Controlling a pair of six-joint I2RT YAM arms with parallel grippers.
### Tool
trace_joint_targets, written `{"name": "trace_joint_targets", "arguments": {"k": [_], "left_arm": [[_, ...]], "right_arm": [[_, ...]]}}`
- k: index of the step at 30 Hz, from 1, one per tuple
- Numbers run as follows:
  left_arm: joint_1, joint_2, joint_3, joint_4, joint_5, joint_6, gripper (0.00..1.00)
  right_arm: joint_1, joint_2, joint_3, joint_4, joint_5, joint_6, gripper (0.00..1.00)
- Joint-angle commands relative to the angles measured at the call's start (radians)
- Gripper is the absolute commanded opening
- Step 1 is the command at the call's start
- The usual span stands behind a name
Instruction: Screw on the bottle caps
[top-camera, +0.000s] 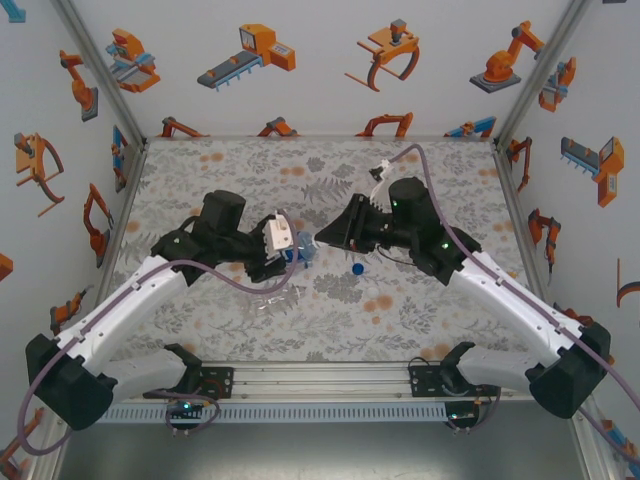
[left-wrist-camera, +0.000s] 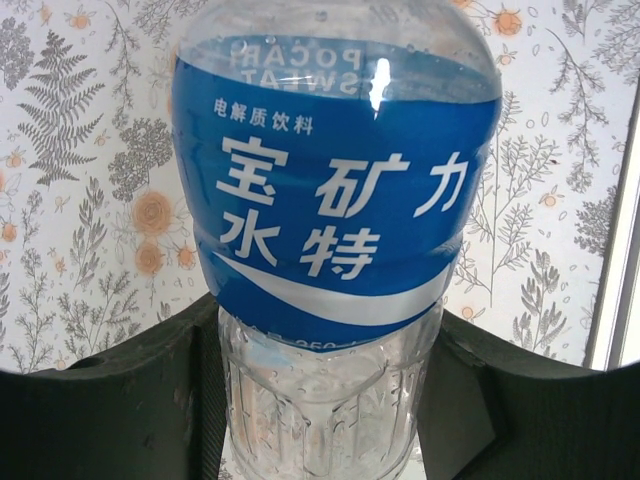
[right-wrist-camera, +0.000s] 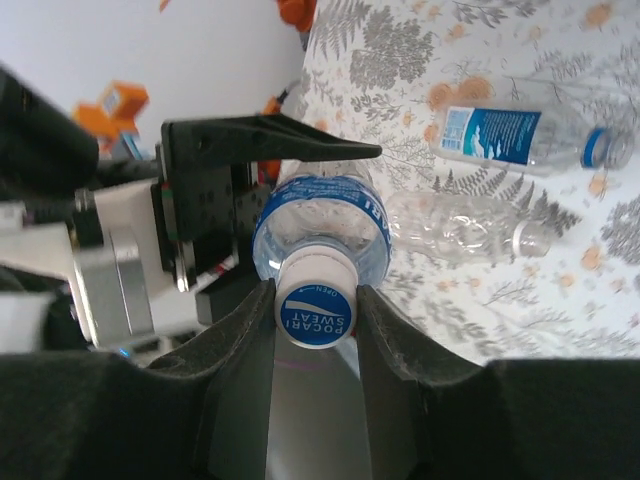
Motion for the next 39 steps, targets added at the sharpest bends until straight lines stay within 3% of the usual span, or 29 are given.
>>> {"name": "trace_joint_targets", "arguments": {"k": [1, 5, 8, 14, 19, 25, 33, 36, 39], "left_arm": [[-0.016, 0.013, 0.021, 0.198, 0.089, -0.02, 0.0], [-0.016, 0.026, 0.027, 0.189, 0.098, -0.002, 0.0], [-0.016, 0.023, 0.027, 0.172, 0.097, 0.008, 0.0], [-0.016, 0.01, 0.017, 0.151, 0.097, 0.007, 0.0], [-0.016, -0.013, 0.007, 0.126, 0.089, 0.001, 0.0], [-0.016, -0.044, -0.009, 0.101, 0.093, -0.009, 0.0], [-0.016, -0.073, -0.017, 0.095, 0.104, -0.014, 0.0], [-0.016, -0.077, -0.018, 0.083, 0.124, -0.011, 0.0], [-0.016, -0.081, -0.018, 0.072, 0.146, -0.011, 0.0]], "right_arm": [[0.009, 0.057, -0.013, -0.063, 0.027, 0.254, 0.11], [0.009, 0.062, 0.003, -0.067, 0.029, 0.243, 0.17], [0.009, 0.042, 0.023, -0.08, 0.07, 0.141, 0.25], [-0.009, 0.007, 0.107, -0.111, 0.072, -0.072, 0.55], [-0.056, -0.013, 0.184, -0.167, 0.017, -0.246, 0.6], [-0.074, -0.02, 0.239, -0.186, -0.076, -0.633, 0.59], [-0.074, -0.078, 0.19, -0.15, -0.476, -1.372, 0.58], [-0.074, -0.093, 0.161, -0.114, -0.594, -1.504, 0.58], [-0.074, -0.081, 0.146, -0.086, -0.647, -1.527, 0.58]]}}
